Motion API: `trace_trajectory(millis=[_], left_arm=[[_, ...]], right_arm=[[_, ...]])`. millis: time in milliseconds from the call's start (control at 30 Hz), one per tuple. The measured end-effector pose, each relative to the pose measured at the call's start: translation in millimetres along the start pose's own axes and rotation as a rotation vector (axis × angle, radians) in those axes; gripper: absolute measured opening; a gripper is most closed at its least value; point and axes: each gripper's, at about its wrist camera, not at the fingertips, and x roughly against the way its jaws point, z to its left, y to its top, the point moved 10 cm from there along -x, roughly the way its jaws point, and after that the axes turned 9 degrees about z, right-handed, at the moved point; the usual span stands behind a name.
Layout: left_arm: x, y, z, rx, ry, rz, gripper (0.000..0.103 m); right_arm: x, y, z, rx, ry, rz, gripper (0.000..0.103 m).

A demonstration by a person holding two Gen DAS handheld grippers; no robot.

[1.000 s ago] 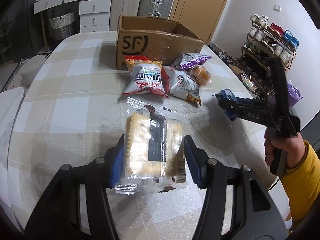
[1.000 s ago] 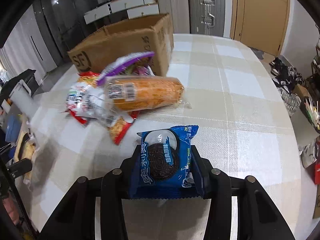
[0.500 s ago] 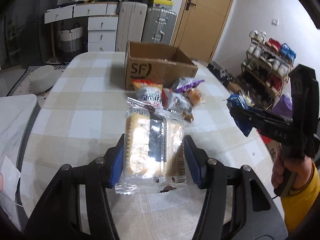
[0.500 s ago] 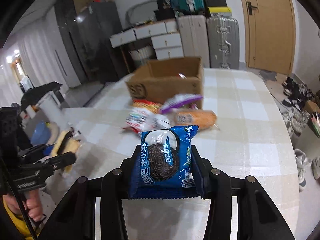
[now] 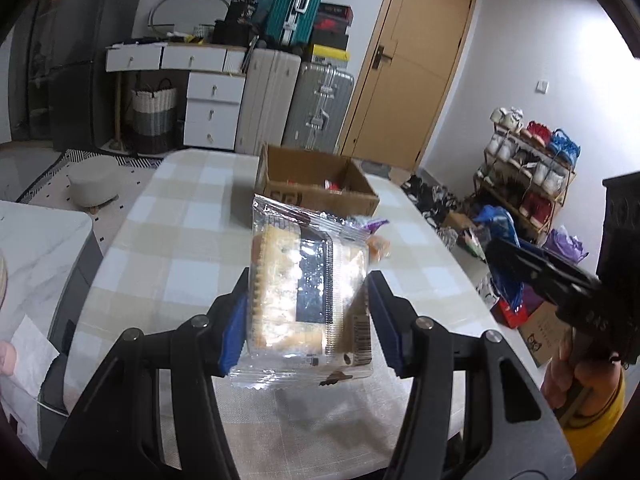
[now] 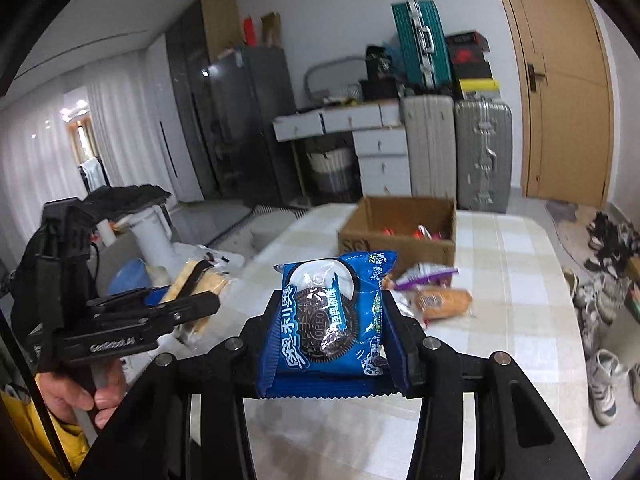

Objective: Organize snacks
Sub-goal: 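Carry the cracker pack and blue Oreo pack over the SF box and release both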

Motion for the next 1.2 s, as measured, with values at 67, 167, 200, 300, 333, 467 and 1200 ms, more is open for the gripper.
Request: trace_trajectory(millis=[67, 167, 200, 300, 333, 467, 1200], left_arm=[[10, 1, -3, -0.008, -0.004, -0.005, 0.052], [20, 1, -7, -0.027, -0.001, -0.008, 0.052], [23, -1, -8, -0.031, 0.001, -0.005, 0.052], [27, -4, -9, -0.041, 0.003, 0.004, 0.052], [28, -4, -10, -0.042, 0.005, 0.007, 0.052], [26, -4, -9, -0.049, 0.005, 0.02, 0.052], [-68, 94, 5, -0.082, 0.018, 0.108, 0.052]], right_arm=[[8, 1, 8, 0.008, 0.009, -0.014, 0.046], [11, -3, 17, 0.018, 0.036, -0.013, 0.046], [9, -6, 18, 0.013, 0.039, -0.003, 0.046], [0, -16, 12, -0.025, 0.047, 0.032, 0.046], [-1, -19, 10, -0.039, 0.052, 0.036, 0.046], [-4, -20, 0, -0.067, 0.052, 0.037, 0.046], [-64, 93, -56, -0.016, 0.018, -0.023, 0.046]])
